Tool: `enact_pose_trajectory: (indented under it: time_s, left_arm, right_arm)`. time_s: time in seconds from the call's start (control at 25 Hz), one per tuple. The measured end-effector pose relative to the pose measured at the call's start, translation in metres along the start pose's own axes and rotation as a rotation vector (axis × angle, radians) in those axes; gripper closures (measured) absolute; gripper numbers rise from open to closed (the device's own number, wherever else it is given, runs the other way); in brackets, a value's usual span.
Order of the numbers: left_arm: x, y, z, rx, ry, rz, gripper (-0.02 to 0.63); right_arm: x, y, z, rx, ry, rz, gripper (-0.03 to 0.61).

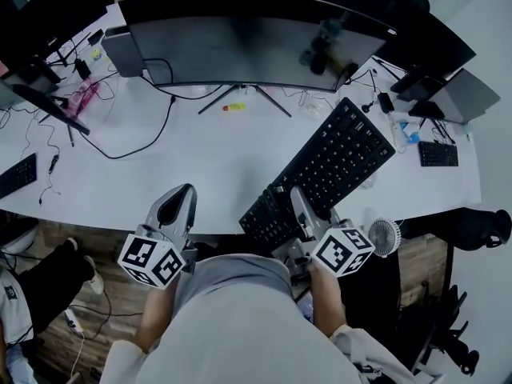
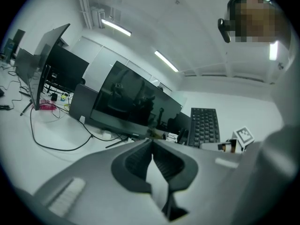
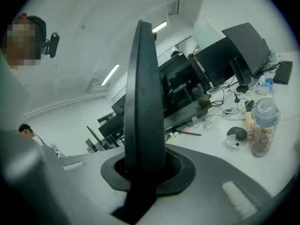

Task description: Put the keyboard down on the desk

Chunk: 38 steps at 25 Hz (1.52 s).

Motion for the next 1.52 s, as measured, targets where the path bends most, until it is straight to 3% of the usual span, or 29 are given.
enact_pose_trajectory:
  time_s: [0.56,1.52]
  left_arm:
    - [0.021,-0.008,0.001,-0.010,0.033,0.021,0.614]
    - [0.023,0.004,0.001,-0.035,0.033,0.020,0.614]
  right_arm:
    - [0.020,-0.025,0.005,0.092,0.047,0.018,0.511]
    - [0.054,-0.025,-0.011,0.221,0.101,-0.017,0.509]
Point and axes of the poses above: the fingertips, and each gripper's own axes: x forward along the fingers, y to its left, z out of its top, the point moved 9 cm from there along -x, backward along the fingers, and after that the axes turned 15 degrees about -z, right-handed, at the moved point
